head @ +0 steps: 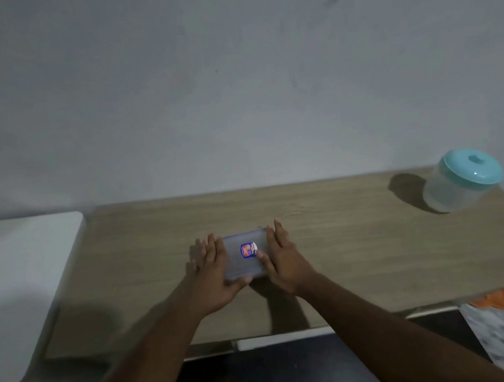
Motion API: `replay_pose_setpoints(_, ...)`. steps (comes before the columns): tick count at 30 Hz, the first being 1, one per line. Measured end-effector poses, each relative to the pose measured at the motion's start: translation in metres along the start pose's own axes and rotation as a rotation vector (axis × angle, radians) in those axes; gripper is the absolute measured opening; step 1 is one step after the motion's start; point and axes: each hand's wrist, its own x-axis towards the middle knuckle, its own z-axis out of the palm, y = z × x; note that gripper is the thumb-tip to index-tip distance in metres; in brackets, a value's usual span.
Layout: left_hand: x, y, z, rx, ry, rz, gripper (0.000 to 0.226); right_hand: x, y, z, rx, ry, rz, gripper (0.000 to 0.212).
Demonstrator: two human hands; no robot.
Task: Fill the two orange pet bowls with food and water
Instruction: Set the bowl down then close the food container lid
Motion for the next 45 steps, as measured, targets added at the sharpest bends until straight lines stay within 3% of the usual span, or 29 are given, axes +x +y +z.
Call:
replay_pose_setpoints(4,-0.002,-0.008,0.005,-0.042,0.040,0.020,0.139,-0.002,-0.002,0.014,0.084,0.058,0.014,0.083)
replay_pose_setpoints(9,-0.001,0.000,0.008,-0.158,0.095,0.027,0.113,0.000,-0.001,0.020,0.161,0.132,0.052,0.070)
replay_pose_setpoints(20,0.008,0.033,0.019,-0.188,0.124,0.074,0.112,-0.029,0.028,-0.003,0.198,0.238,0.049,0.067)
replay_pose_setpoints(35,-0.104,0.197,0.067,-0.308,0.236,0.131,0.111,-0.182,0.097,-0.093,0.177,0.267,-0.048,0.064)
replay_pose_setpoints(39,-0.133,0.204,0.099,-0.333,0.230,0.118,0.108,-0.221,0.108,-0.080,0.201,0.242,-0.019,0.065)
replay_pose_setpoints(45,-0.174,0.174,0.181,-0.438,0.177,0.124,0.099,-0.275,0.143,-0.004,0.211,0.196,0.046,0.064)
